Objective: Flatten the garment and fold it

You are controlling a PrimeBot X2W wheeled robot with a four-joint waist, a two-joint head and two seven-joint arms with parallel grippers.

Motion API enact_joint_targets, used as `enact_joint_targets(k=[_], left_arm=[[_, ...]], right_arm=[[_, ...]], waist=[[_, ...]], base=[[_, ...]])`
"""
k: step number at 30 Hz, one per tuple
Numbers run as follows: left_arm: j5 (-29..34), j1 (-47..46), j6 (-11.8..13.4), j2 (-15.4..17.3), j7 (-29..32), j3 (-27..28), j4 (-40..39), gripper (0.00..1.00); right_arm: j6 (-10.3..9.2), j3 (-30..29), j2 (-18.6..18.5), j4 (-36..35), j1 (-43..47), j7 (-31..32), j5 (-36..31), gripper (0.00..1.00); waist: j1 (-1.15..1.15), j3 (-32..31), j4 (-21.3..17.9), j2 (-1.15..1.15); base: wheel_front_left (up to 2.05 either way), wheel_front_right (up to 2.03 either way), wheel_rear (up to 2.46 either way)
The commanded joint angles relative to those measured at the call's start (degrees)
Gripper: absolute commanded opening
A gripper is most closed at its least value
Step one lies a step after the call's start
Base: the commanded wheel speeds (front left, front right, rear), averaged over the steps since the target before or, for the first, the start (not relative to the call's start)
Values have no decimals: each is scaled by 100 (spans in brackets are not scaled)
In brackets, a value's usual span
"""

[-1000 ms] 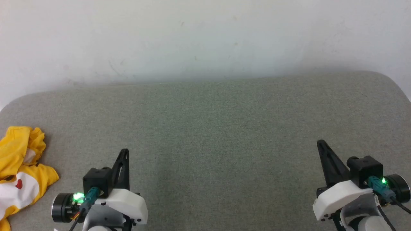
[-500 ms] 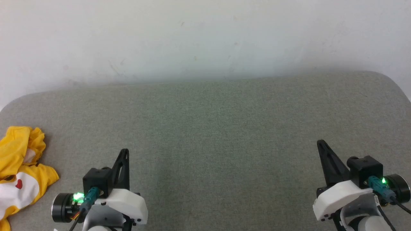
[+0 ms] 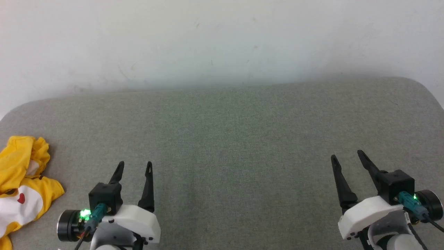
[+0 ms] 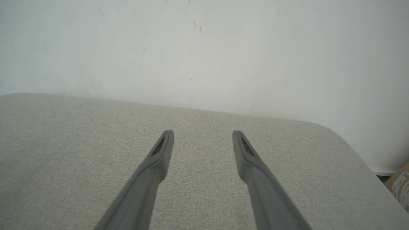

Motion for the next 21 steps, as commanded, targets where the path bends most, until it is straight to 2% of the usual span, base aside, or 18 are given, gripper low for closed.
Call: enact_joint_targets(k=[1,21], left_arm=[[-104,-33,-22,-1,-63,-19,20,100],[-572,-48,-15,-3,-303,22,39,100]], right_arm=[[-1,-24,3,38,-3,-65,74,100],[-2,-56,7,79,0,-297,188,100]], waist=[[0,0,14,0],[0,-7,410,0]], base=[[0,0,0],[0,0,0]])
